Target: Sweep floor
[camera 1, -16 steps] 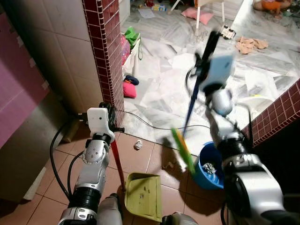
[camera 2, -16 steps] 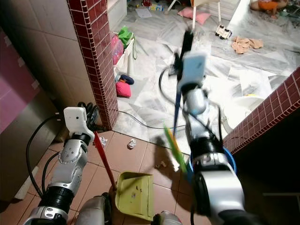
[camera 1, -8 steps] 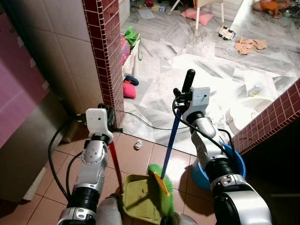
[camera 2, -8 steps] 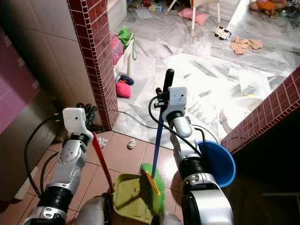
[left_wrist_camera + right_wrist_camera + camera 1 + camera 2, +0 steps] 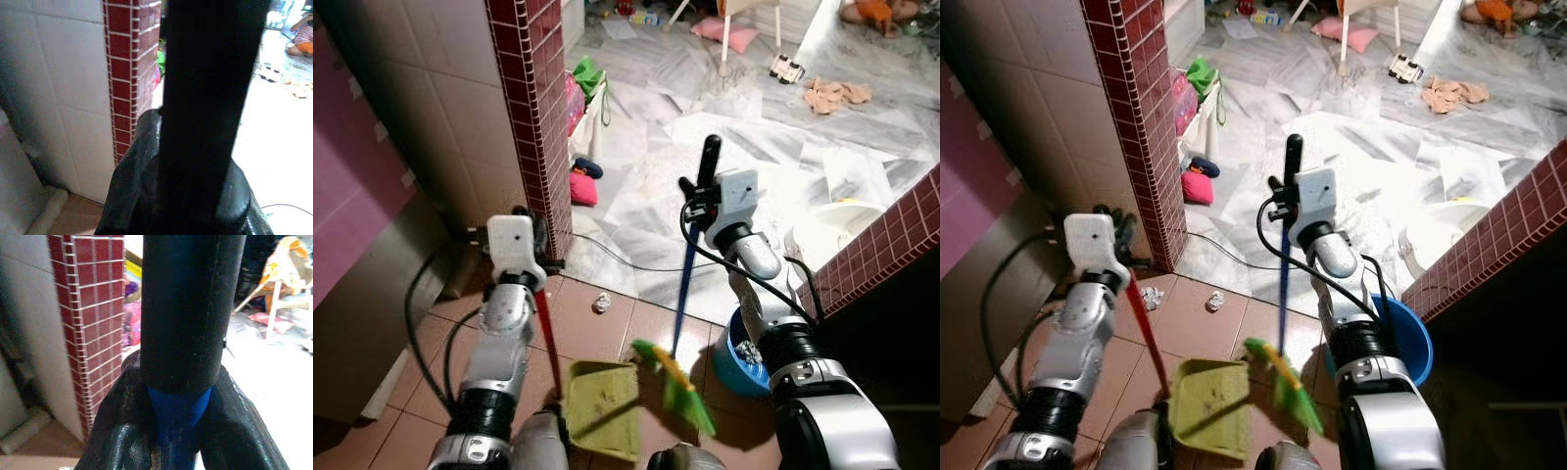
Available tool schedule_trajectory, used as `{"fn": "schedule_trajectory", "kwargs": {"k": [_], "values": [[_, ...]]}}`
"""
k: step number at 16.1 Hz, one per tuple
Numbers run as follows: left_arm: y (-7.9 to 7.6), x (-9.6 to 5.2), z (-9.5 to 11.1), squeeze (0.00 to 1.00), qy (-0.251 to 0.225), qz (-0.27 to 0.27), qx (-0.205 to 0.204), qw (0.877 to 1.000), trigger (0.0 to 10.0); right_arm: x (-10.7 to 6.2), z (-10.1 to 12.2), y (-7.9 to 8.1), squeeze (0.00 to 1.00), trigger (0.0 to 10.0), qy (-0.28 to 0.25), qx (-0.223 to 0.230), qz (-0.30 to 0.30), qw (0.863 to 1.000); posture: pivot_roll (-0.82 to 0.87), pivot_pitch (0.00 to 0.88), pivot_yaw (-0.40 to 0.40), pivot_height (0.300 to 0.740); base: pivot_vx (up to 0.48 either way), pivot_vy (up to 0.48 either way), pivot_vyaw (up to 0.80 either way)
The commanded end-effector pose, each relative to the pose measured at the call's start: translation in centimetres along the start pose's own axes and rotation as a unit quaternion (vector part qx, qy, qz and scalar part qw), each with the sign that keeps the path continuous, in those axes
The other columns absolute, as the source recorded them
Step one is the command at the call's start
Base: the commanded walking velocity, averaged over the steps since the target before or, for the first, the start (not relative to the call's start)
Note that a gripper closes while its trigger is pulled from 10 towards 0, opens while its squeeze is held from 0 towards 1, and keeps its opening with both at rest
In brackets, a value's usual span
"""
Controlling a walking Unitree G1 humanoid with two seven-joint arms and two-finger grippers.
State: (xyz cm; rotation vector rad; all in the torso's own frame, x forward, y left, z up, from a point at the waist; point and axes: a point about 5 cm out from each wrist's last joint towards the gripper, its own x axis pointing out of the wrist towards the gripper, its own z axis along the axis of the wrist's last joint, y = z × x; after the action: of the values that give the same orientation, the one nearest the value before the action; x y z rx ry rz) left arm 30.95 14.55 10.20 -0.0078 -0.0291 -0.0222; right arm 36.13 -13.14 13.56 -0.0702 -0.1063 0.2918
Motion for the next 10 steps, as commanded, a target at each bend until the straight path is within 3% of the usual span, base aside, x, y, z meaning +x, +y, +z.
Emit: {"fn": "schedule_trajectory", "kwargs": {"k": [1, 3, 5, 6, 7, 8, 10], "values": [[-0.2, -0.4, 0.9, 0.00, 0.001, -0.028, 0.002, 1.000, 10.0, 0.3, 0.7, -0.7, 0.00, 10.0, -0.012, -0.031, -0.025, 0.999, 0.02, 0.081, -0.055, 0.740, 0.000, 0.000, 0.00], [-1.1, -0.9, 0.8, 0.00, 0.014, -0.091, 0.011, 0.996, 10.0, 0.4, 0.5, -0.8, 0.00, 10.0, -0.003, -0.043, -0.035, 0.998, 0.02, 0.081, -0.055, 0.740, 0.000, 0.000, 0.00], [-1.2, -1.1, 1.0, 0.00, 0.012, -0.111, 0.069, 0.991, 10.0, 0.5, 0.5, -0.9, 0.00, 10.0, -0.001, -0.049, -0.043, 0.998, 0.03, 0.077, -0.058, 0.740, 0.000, 0.000, 0.00], [0.2, -0.6, 1.2, 0.00, 0.001, -0.045, 0.101, 0.994, 10.0, 0.5, 0.5, -0.9, 0.00, 10.0, 0.002, -0.051, -0.042, 0.998, 0.03, 0.077, -0.058, 0.740, 0.000, 0.000, 0.00], [0.6, -0.5, 1.2, 0.00, 0.000, -0.023, 0.108, 0.994, 10.0, 0.5, 0.4, -0.9, 0.00, 10.0, 0.003, -0.052, -0.043, 0.998, 0.03, 0.075, -0.059, 0.740, 0.000, 0.000, 0.00], [2.1, 0.3, 1.6, 0.00, -0.023, 0.053, 0.129, 0.990, 10.0, 0.5, 0.2, -0.8, 0.00, 10.0, 0.006, -0.053, -0.042, 0.998, 0.03, 0.076, -0.058, 0.740, 0.000, 0.000, 0.00], [3.3, 0.9, 1.8, 0.00, -0.027, 0.122, 0.151, 0.981, 10.0, 0.4, 0.1, -0.7, 0.00, 10.0, 0.006, -0.055, -0.045, 0.997, 0.01, 0.074, -0.055, 0.740, 0.000, 0.000, 0.00]]}}
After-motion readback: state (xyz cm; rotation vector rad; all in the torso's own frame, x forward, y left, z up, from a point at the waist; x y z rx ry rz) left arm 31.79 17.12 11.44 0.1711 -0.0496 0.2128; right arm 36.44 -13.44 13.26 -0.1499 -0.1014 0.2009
